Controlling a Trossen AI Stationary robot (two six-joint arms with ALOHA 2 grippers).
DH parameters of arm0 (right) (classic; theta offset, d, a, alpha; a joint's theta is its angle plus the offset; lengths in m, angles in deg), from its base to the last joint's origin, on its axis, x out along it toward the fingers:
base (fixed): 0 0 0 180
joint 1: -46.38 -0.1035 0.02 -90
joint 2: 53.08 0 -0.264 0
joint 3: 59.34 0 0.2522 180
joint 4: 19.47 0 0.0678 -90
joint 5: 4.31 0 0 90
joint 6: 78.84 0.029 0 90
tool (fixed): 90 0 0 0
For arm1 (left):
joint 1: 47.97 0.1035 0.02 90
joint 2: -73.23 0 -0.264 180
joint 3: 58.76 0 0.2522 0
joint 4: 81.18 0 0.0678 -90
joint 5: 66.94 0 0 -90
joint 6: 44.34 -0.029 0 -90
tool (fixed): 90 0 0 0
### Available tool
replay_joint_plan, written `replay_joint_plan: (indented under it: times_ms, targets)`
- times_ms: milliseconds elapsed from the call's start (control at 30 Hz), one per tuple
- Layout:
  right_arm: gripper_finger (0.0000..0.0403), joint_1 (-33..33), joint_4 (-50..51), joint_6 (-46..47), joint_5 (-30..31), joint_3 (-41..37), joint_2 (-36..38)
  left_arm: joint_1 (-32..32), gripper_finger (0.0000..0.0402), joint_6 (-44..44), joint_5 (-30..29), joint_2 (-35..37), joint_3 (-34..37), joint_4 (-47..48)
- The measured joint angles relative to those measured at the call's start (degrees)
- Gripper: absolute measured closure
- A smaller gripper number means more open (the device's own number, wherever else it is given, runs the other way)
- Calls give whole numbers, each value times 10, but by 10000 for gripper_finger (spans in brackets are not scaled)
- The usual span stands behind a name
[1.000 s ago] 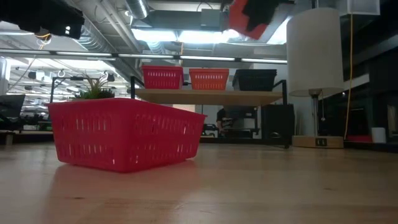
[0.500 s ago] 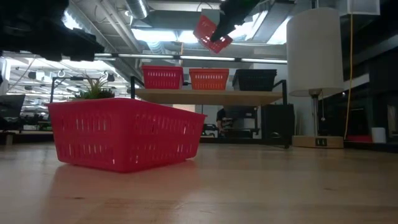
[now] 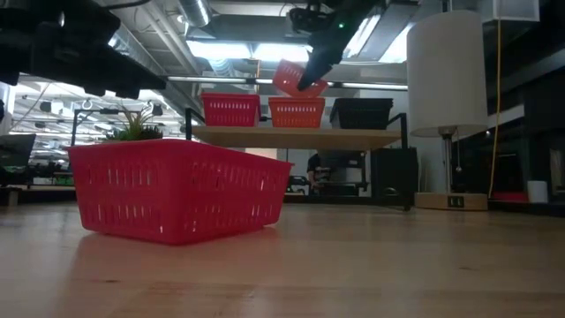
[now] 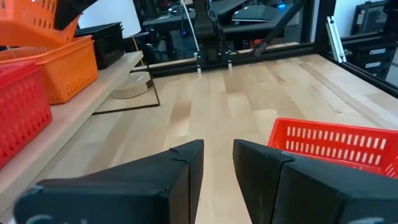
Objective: Stack baskets on shelf by color
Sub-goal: Stack the orange basket on the orange basket
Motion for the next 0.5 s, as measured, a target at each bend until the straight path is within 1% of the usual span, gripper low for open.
replay_joint_plan:
  times_ms: [100, 333, 500]
  targets:
    - [403, 0, 29, 10, 0, 11, -5, 0, 321, 8, 0, 0, 0, 0]
    - [400, 0, 53, 28, 0, 17, -5, 0, 321, 10, 0, 0, 0, 3]
    - [370, 0, 49, 30, 1, 17, -5, 0, 321, 11, 0, 0, 0, 13]
